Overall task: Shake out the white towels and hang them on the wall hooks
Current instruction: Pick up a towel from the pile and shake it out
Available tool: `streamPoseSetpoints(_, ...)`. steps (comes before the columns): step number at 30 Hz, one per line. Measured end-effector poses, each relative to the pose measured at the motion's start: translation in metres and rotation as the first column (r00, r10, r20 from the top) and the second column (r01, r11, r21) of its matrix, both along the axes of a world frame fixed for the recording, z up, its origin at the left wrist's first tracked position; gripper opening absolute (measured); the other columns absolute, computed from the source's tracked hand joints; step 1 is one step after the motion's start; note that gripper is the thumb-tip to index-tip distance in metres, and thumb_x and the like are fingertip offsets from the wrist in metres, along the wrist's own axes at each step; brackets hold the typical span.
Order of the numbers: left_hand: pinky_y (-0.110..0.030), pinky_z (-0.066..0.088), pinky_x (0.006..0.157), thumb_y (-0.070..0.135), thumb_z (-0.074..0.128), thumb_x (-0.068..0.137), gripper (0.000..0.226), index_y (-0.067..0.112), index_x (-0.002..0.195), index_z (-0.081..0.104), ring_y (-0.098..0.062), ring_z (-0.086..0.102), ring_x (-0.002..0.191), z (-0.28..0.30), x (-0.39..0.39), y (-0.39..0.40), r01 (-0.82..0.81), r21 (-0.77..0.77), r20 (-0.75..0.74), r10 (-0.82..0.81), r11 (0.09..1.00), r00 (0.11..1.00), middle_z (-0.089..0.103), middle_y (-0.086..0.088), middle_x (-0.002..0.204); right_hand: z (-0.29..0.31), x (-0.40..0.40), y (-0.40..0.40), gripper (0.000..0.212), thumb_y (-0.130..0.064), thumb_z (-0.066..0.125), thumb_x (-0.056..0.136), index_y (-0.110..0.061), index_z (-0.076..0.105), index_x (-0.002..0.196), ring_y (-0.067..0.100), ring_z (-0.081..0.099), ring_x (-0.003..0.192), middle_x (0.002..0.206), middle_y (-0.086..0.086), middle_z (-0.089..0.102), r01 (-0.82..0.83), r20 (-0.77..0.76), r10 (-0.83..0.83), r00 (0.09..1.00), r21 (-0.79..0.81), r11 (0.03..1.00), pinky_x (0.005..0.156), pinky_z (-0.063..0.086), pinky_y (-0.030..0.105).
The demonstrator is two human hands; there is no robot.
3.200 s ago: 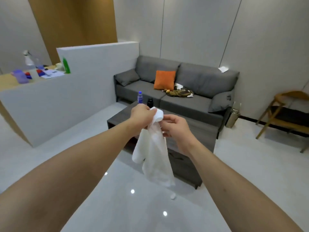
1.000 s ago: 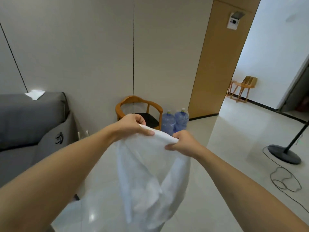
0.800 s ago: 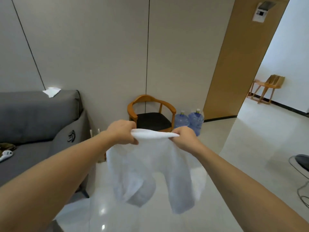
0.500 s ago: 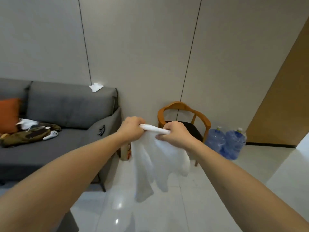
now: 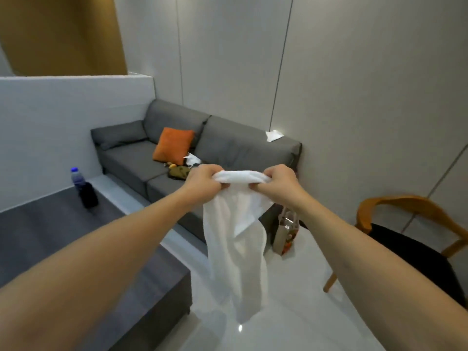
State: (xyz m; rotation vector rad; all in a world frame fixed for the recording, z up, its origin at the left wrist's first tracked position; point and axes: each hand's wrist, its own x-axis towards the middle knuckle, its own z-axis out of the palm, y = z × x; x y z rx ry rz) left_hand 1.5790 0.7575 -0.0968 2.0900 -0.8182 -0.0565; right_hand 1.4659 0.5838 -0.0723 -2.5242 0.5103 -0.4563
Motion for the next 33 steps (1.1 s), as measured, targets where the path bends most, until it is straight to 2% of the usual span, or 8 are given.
streamPoseSetpoints(5,-0.035,0.057,0.072,0.022,0.064,0.069,0.027,0.029,0.094,0.071,-0.015,0.066,0.087,0.026,0.037,0.062,0.015,0.01,-0.114,-0.013,1.0,0.993,0.07,0.002,0.09,0.016,0.079,0.08,0.028,-0.036,0.083,0.072,-0.011,0.07,0.07,0.007,0.051,0.061,0.061,0.0,0.058,-0.343,0.21,0.301,0.93,0.202,0.917,0.054,0.041,0.021)
streamPoseSetpoints(9,-0.036,0.06,0.075,0.019,0.059,0.076,0.025,0.03,0.092,0.074,-0.016,0.069,0.085,0.031,0.084,0.113,-0.173,-0.114,-0.162,0.154,0.978,0.975,0.074,0.001,0.088,0.024,0.145,0.141,0.042,-0.043,0.088,0.061,-0.019,0.065,0.086,0.008,0.063,0.074,0.082,-0.003,0.069,-0.355,0.323,0.262,0.909,0.271,0.895,0.063,0.053,0.026)
streamPoseSetpoints(13,-0.035,0.06,0.067,0.027,0.063,0.07,0.016,0.031,0.081,0.074,-0.018,0.072,0.083,0.031,0.15,0.18,-0.315,-0.273,-0.259,0.246,0.909,0.934,0.075,0.004,0.081,0.0,0.203,0.192,0.026,-0.019,0.081,0.08,-0.017,0.069,0.102,0.015,0.071,0.082,0.092,0.005,0.074,-0.548,0.274,0.48,0.833,0.527,0.65,0.068,0.059,0.034)
streamPoseSetpoints(17,-0.034,0.058,0.074,0.03,0.064,0.073,0.021,0.031,0.093,0.071,-0.015,0.07,0.091,0.029,0.206,0.244,-0.371,-0.339,-0.301,0.274,0.864,0.913,0.074,0.006,0.093,-0.007,0.273,0.242,0.014,-0.011,0.061,0.096,0.0,0.069,0.097,0.024,0.066,0.083,0.092,0.017,0.07,-0.473,0.341,0.329,0.881,0.585,0.659,0.075,0.057,0.039)
streamPoseSetpoints(19,-0.029,0.058,0.069,0.028,0.066,0.071,0.03,0.031,0.1,0.067,-0.014,0.07,0.092,0.026,0.226,0.276,-0.358,-0.304,-0.316,0.261,0.883,0.912,0.073,0.006,0.099,-0.003,0.305,0.268,0.018,-0.014,0.055,0.099,-0.001,0.066,0.091,0.018,0.059,0.072,0.08,0.009,0.064,-0.442,0.35,0.276,0.895,0.612,0.656,0.065,0.05,0.031)
streamPoseSetpoints(23,-0.023,0.057,0.063,0.03,0.079,0.078,0.028,0.023,0.104,0.071,-0.013,0.074,0.086,0.026,0.256,0.33,-0.314,-0.312,-0.396,0.178,0.897,0.901,0.076,0.005,0.095,0.0,0.356,0.318,0.025,-0.027,0.058,0.096,-0.018,0.061,0.073,0.009,0.058,0.057,0.062,-0.008,0.062,-0.56,0.242,0.519,0.82,0.523,0.642,0.053,0.046,0.023)
streamPoseSetpoints(27,-0.021,0.052,0.057,0.032,0.076,0.083,0.014,0.019,0.088,0.073,-0.01,0.071,0.068,0.022,0.286,0.387,-0.526,-0.21,-0.354,0.438,0.824,0.826,0.074,0.006,0.076,-0.005,0.394,0.341,0.044,-0.047,0.085,0.068,-0.008,0.071,0.085,0.014,0.069,0.066,0.076,0.005,0.072,-0.694,-0.051,0.746,0.664,0.33,0.64,0.057,0.052,0.026)
streamPoseSetpoints(33,-0.04,0.055,0.084,0.029,0.074,0.083,0.017,0.013,0.091,0.074,-0.026,0.069,0.087,-0.009,0.328,0.47,-0.748,-0.134,-0.371,0.667,0.65,0.646,0.074,-0.01,0.095,-0.037,0.465,0.352,0.026,-0.032,0.086,0.069,-0.011,0.07,0.07,0.015,0.061,0.061,0.065,0.001,0.065,-0.69,-0.411,0.621,0.667,-0.025,0.724,0.053,0.047,0.026)
